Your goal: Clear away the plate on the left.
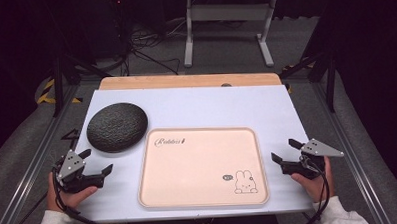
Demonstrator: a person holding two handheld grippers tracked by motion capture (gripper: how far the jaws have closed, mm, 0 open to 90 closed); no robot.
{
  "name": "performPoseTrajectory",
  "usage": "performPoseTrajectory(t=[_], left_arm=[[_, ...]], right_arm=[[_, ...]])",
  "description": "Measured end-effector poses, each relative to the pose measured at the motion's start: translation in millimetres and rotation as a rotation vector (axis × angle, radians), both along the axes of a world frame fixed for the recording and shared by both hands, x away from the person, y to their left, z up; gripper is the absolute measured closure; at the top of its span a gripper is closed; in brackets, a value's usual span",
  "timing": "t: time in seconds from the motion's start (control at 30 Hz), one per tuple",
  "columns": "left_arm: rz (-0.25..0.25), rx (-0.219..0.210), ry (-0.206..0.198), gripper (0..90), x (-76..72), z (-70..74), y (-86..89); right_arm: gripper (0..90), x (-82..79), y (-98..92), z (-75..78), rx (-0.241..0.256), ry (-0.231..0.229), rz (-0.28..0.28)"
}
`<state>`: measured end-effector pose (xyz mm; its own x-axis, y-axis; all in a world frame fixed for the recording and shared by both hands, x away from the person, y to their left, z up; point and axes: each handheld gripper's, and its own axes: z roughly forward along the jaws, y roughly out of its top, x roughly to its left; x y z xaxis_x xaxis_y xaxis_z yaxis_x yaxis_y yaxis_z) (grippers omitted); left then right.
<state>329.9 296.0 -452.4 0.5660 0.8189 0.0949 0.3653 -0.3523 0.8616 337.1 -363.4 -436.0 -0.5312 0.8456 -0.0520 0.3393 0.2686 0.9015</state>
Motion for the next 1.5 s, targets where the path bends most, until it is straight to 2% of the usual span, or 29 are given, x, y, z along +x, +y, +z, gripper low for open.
performPoseTrajectory(t=[0.1,0.37,0.5,0.67,0.73,0.9,1.0,1.03,1.07,1.13,1.2,1.27,1.3,1.37,1.5], left_arm=[[0.001,-0.004,0.001,10.0,1.7,0.4,-0.9],[-0.016,0.031,-0.007,9.2,5.3,2.3,-4.7],[-0.018,0.033,-0.001,9.2,6.0,2.0,-4.8],[-0.028,0.077,0.0,12.0,7.1,3.1,-6.7],[-0.043,0.096,0.019,13.8,10.8,3.1,-7.8],[-0.042,0.132,0.044,13.7,18.4,0.8,-12.4],[-0.048,0.188,0.046,16.0,19.8,0.4,-16.3],[-0.048,0.188,0.046,16.2,19.8,0.4,-16.3],[-0.041,0.226,0.037,16.0,21.5,-0.1,-19.0],[-0.03,0.264,0.025,15.8,23.6,0.4,-21.6],[-0.031,0.266,0.021,15.8,25.0,0.5,-22.7],[-0.027,0.307,0.019,16.0,30.8,-0.6,-26.0],[-0.027,0.307,0.019,16.2,30.8,-0.6,-26.0],[-0.026,0.356,0.014,17.0,36.6,-2.0,-29.3],[-0.01,0.424,0.002,19.6,46.1,-2.5,-34.4]], right_arm=[[14.0,-1.8,-0.9,-0.7,-0.003,0.004,-0.002],[14.0,-6.4,-3.1,0.2,-0.007,0.002,-0.017],[14.0,-8.0,-3.5,0.4,-0.005,0.003,-0.019],[14.0,-7.7,-3.1,0.6,-0.005,0.0,-0.017],[14.1,-7.0,-2.6,-0.4,-0.005,0.005,-0.013],[14.2,-7.0,-1.0,-0.4,-0.007,0.005,-0.008],[14.5,-6.7,-0.1,-0.6,-0.01,0.007,-0.006],[14.5,-6.7,-0.1,-0.6,-0.01,0.007,-0.006],[15.0,-6.2,0.2,-1.3,-0.019,0.012,-0.011],[15.4,-5.9,0.1,-1.7,-0.022,0.017,-0.015],[15.5,-5.5,-0.1,-1.8,-0.024,0.018,-0.015],[15.7,-4.6,-0.4,-2.4,-0.026,0.023,-0.017],[15.7,-4.6,-0.4,-2.4,-0.026,0.023,-0.017],[15.9,-3.8,-0.3,-2.8,-0.027,0.026,-0.017],[16.2,-1.6,0.1,-3.5,-0.031,0.03,-0.016]])
